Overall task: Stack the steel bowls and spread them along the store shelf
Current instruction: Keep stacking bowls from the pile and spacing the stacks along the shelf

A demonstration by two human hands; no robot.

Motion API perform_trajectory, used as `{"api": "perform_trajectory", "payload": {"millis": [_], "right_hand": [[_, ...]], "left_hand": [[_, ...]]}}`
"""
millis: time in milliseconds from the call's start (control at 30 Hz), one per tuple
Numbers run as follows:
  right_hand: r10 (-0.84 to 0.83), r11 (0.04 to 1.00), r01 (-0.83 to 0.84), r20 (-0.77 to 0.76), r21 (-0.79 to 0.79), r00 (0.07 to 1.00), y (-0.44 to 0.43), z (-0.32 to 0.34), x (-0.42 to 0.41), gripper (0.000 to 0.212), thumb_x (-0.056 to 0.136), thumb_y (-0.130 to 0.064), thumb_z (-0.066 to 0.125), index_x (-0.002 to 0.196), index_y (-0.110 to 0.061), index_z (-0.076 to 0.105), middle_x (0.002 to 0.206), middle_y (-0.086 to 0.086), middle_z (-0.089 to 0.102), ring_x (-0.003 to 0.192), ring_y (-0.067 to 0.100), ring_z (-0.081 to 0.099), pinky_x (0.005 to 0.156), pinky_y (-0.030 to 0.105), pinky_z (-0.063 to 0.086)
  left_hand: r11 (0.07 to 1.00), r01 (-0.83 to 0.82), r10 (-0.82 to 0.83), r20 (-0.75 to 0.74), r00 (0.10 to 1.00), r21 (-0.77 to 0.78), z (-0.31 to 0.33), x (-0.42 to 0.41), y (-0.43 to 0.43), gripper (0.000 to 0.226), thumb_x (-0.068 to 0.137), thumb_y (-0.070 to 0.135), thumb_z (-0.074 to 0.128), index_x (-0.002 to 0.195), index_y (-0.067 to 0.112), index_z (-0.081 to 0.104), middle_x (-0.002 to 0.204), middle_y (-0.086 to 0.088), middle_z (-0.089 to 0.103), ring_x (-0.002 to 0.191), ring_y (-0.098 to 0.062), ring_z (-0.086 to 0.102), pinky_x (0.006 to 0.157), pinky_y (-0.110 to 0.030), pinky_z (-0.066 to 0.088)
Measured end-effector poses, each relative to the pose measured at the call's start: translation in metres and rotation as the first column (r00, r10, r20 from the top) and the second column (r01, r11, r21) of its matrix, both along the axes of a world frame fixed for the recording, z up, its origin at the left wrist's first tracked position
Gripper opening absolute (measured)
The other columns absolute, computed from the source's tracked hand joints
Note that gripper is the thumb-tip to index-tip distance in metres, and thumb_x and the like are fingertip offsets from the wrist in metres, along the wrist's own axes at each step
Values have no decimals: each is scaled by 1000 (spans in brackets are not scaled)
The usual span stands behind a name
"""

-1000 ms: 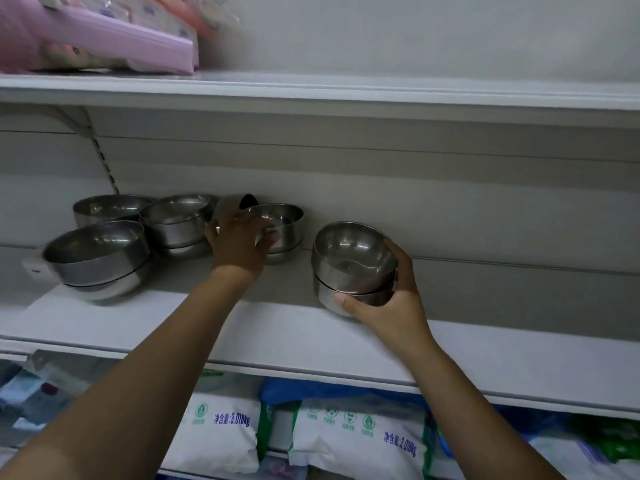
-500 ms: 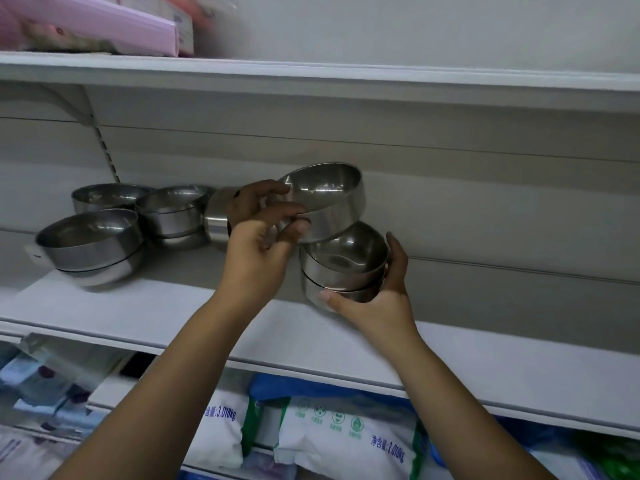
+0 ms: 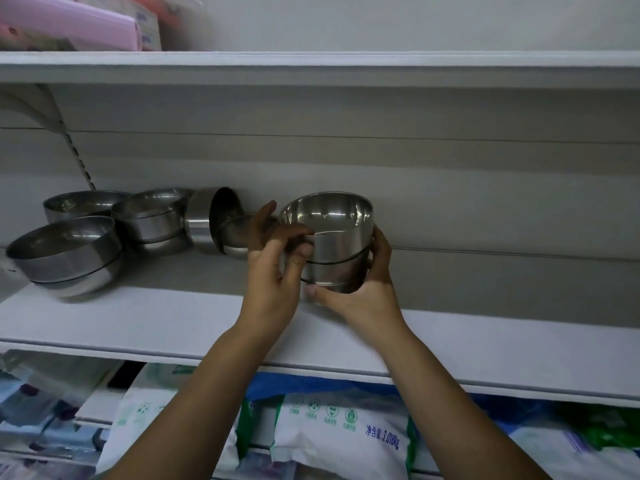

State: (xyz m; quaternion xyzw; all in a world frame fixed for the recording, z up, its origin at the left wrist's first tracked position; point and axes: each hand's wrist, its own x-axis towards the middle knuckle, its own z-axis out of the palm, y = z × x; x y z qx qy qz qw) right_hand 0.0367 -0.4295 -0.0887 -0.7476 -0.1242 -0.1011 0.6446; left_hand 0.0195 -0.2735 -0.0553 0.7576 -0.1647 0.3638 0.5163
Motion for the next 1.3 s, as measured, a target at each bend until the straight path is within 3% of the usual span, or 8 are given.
{"api": "perform_trajectory", "payload": {"millis": [133, 233, 500, 667, 867, 1000, 1133, 1300], "right_hand": [[-25, 1000, 25, 9, 13, 1000, 2, 0, 0, 137, 55, -31, 102, 154, -48, 8, 149, -12, 46, 131, 6, 53, 104, 28, 53], [-37, 999, 36, 30, 6, 999, 4, 2, -3, 141, 55, -30, 102, 154, -50, 4, 150, -15, 42, 132, 3, 51, 103, 22, 52], [-63, 996, 68, 91, -52, 994, 1, 1, -9, 134, 56, -38, 100, 154, -50, 9, 155, -11, 39, 140, 8, 45, 110, 34, 49], [-58, 996, 64, 100, -60, 993, 0, 0, -10, 128, 57, -39, 99, 153, -42, 13, 154, -7, 41, 138, 9, 47, 110, 33, 49], [-8, 999, 11, 92, -32, 996, 0, 0, -7, 139, 53, -43, 100, 151, -57, 3, 162, -10, 30, 144, 8, 39, 114, 37, 45], [68, 997, -67, 38, -32, 997, -2, -2, -2, 150, 54, -32, 101, 152, -55, -9, 163, -11, 27, 143, 8, 39, 116, 34, 42], [97, 995, -97, 9, -12, 995, -4, -2, 0, 144, 53, -24, 102, 154, -49, 2, 155, -17, 35, 138, 6, 44, 114, 35, 45], [107, 994, -106, -32, 35, 994, -9, 0, -2, 137, 54, -14, 101, 153, -47, 12, 146, -19, 42, 134, 6, 49, 111, 35, 48]], "left_hand": [[996, 18, -29, -119, 992, -91, -23, -2, -2, 50, 100, 40, 50, 148, 31, 40, 156, -2, 39, 146, -7, 35, 119, -41, 35], [986, 51, -78, -171, 982, -157, -32, -9, 0, 63, 102, 46, 46, 158, 27, 26, 160, 8, 37, 148, -7, 34, 121, -44, 32], [981, 63, -100, -202, 974, -181, -25, -14, -5, 52, 109, 21, 40, 159, 16, 25, 145, 31, 36, 133, 22, 34, 105, -3, 30], [981, 26, -68, -217, 974, -192, -25, -16, -2, 51, 108, 32, 37, 158, 23, 32, 153, 15, 42, 141, 8, 36, 110, -12, 32], [971, 12, -70, -238, 969, -237, -24, -19, -3, 48, 104, 40, 40, 151, 33, 38, 151, -6, 50, 142, -14, 44, 118, -33, 37], [972, 11, -67, -235, 970, -233, -21, -20, -5, 41, 108, 25, 40, 149, 28, 38, 143, -20, 52, 133, -21, 48, 109, -19, 40], [964, 40, -105, -240, 965, -262, -15, -20, -2, 59, 102, 24, 51, 155, 15, 28, 146, 0, 52, 133, -3, 51, 110, -26, 43], [949, 104, -209, -347, 914, -298, 16, -8, 10, 57, 93, 31, 63, 145, 32, 41, 124, 19, 65, 114, 7, 63, 96, -22, 52]]}}
